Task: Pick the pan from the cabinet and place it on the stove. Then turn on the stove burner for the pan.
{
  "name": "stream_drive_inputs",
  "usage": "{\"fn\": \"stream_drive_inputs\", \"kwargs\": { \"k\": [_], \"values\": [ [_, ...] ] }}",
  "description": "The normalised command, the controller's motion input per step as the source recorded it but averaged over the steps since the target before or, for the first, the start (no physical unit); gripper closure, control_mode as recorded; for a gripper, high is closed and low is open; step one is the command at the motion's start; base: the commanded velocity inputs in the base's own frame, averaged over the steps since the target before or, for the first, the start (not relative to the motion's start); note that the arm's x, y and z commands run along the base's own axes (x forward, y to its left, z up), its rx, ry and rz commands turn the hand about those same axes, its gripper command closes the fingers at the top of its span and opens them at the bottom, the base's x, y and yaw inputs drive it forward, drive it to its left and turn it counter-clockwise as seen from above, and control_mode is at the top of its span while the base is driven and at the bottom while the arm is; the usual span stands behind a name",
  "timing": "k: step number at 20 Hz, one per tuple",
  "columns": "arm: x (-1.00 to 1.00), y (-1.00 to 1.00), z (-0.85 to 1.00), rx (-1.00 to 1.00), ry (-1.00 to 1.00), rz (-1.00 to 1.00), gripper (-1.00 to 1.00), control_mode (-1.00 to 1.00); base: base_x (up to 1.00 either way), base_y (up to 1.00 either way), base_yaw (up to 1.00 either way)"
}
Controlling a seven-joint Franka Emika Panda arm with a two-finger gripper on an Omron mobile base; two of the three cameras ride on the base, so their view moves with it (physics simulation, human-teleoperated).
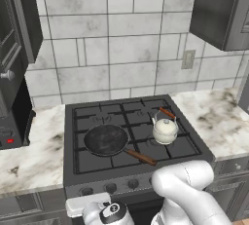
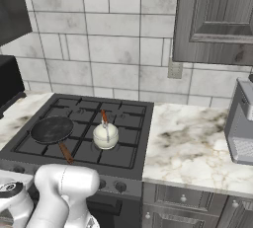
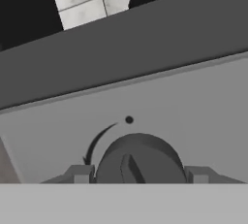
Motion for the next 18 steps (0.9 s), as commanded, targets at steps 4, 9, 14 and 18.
{"fn": "stream_drive_inputs", "kwargs": {
  "k": [4, 9, 14, 18],
  "values": [
    [-0.01, 0.00, 0.22, -0.21, 0.00, -0.01, 1.00, -1.00, 0.00, 0.00, 0.00],
    [-0.07, 0.00, 0.26, -0.24, 0.00, -0.04, 1.00, -1.00, 0.00, 0.00, 0.00],
    [-0.18, 0.00, 0.27, -0.27, 0.00, -0.06, 1.00, -1.00, 0.00, 0.00, 0.00],
    [-0.23, 0.00, 0.23, -0.27, -0.02, -0.09, 1.00, -1.00, 0.00, 0.00, 0.00]
  ]
}}
